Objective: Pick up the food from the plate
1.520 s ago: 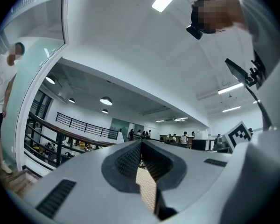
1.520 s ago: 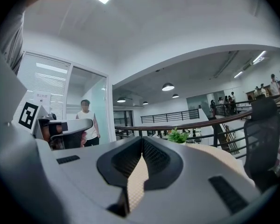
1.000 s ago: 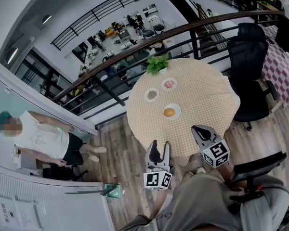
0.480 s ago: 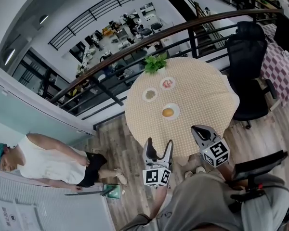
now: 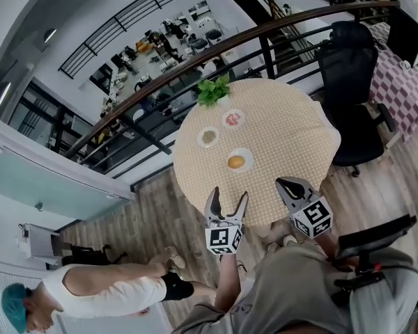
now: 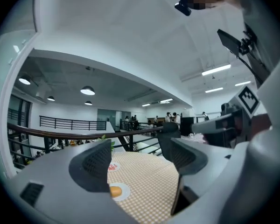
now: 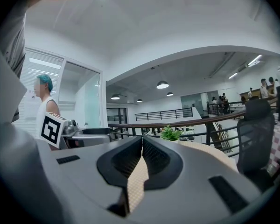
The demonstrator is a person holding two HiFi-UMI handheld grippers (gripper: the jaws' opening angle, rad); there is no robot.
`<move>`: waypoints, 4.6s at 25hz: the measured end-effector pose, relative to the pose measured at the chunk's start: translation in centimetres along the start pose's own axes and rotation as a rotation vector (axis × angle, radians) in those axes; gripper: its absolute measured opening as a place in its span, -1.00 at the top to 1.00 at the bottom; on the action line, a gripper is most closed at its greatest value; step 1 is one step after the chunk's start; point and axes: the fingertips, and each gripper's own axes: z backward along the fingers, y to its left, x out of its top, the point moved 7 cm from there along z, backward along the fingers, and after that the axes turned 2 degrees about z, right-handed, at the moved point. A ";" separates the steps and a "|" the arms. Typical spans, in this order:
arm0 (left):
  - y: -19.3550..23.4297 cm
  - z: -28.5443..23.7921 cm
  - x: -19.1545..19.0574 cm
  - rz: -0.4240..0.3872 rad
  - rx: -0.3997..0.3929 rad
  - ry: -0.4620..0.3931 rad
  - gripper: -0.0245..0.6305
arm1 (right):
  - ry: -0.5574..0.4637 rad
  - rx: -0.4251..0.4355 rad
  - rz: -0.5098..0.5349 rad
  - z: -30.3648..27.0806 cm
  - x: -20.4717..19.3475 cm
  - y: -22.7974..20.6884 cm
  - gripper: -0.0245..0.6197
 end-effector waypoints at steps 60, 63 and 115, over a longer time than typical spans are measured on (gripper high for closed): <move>14.1 -30.8 -33.8 -0.785 -0.626 1.163 -0.18 | 0.242 -0.343 -0.020 4.3 -6.4 -7.6 0.87; 13.9 -30.5 -34.0 -0.776 -0.617 1.157 -0.18 | 0.254 -0.349 -0.044 5.1 -7.3 -7.4 0.87; 0.8 6.9 5.6 0.036 0.004 -0.115 -0.17 | 0.022 0.080 0.067 -2.8 1.8 2.2 0.87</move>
